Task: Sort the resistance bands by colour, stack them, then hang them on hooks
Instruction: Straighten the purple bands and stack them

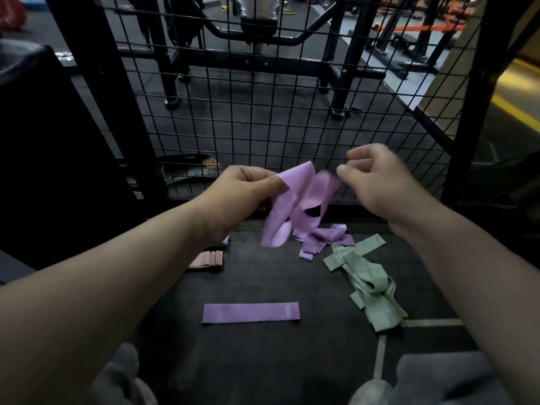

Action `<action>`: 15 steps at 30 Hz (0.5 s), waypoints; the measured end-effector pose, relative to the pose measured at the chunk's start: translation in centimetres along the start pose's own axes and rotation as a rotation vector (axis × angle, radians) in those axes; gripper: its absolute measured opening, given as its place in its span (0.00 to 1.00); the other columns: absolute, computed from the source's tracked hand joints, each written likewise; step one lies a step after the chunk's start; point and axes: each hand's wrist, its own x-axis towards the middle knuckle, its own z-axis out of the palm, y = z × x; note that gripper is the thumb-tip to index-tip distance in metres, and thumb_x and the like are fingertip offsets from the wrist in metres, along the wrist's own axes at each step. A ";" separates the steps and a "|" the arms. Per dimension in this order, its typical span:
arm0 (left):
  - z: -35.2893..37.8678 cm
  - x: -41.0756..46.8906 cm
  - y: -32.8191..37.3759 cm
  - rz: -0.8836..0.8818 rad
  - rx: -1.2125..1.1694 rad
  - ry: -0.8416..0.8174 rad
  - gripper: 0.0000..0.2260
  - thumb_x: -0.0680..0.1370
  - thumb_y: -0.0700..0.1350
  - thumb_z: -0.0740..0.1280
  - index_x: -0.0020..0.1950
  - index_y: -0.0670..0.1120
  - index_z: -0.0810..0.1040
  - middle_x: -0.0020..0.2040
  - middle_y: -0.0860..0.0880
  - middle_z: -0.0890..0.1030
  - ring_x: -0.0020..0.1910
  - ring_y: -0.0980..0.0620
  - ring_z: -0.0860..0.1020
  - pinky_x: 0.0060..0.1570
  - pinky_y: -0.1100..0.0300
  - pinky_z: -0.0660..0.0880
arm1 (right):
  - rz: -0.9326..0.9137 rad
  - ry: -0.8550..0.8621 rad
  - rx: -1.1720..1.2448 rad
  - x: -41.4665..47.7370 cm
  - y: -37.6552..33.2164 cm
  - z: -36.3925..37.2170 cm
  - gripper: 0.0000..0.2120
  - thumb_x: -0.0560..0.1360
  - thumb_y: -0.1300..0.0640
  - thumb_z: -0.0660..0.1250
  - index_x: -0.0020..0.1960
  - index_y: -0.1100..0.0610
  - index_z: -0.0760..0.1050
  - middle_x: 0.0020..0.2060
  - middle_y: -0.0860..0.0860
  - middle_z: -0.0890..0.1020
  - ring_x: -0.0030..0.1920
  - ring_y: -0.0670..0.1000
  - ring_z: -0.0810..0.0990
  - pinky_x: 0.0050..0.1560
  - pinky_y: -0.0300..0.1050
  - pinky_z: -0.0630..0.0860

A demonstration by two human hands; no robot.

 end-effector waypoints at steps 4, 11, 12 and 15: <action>0.8 0.1 -0.2 0.013 0.184 0.118 0.13 0.79 0.46 0.69 0.41 0.38 0.84 0.34 0.42 0.82 0.32 0.51 0.77 0.37 0.58 0.76 | -0.028 -0.191 -0.017 -1.9 -1.2 1.1 0.10 0.78 0.55 0.69 0.56 0.59 0.76 0.45 0.53 0.84 0.44 0.50 0.83 0.43 0.40 0.78; 1.4 -0.1 -0.6 0.024 0.317 0.241 0.07 0.77 0.46 0.72 0.50 0.43 0.80 0.35 0.43 0.84 0.27 0.50 0.78 0.26 0.58 0.77 | -0.002 -0.536 -0.026 -5.6 -2.0 3.9 0.11 0.76 0.49 0.71 0.50 0.56 0.80 0.43 0.56 0.85 0.43 0.54 0.85 0.42 0.47 0.79; 1.4 -0.2 -0.6 0.017 0.311 0.242 0.09 0.77 0.46 0.72 0.52 0.43 0.78 0.33 0.45 0.83 0.26 0.51 0.78 0.26 0.58 0.78 | 0.030 -0.529 0.017 -5.8 -1.9 4.3 0.10 0.76 0.50 0.71 0.51 0.56 0.78 0.42 0.55 0.85 0.42 0.53 0.85 0.40 0.45 0.78; 1.2 -0.1 -0.5 -0.007 0.290 0.267 0.07 0.76 0.43 0.73 0.50 0.42 0.78 0.27 0.48 0.80 0.23 0.52 0.77 0.27 0.56 0.78 | 0.107 -0.430 0.173 -5.6 -1.7 5.1 0.11 0.77 0.57 0.71 0.55 0.56 0.72 0.39 0.51 0.84 0.36 0.45 0.84 0.36 0.40 0.78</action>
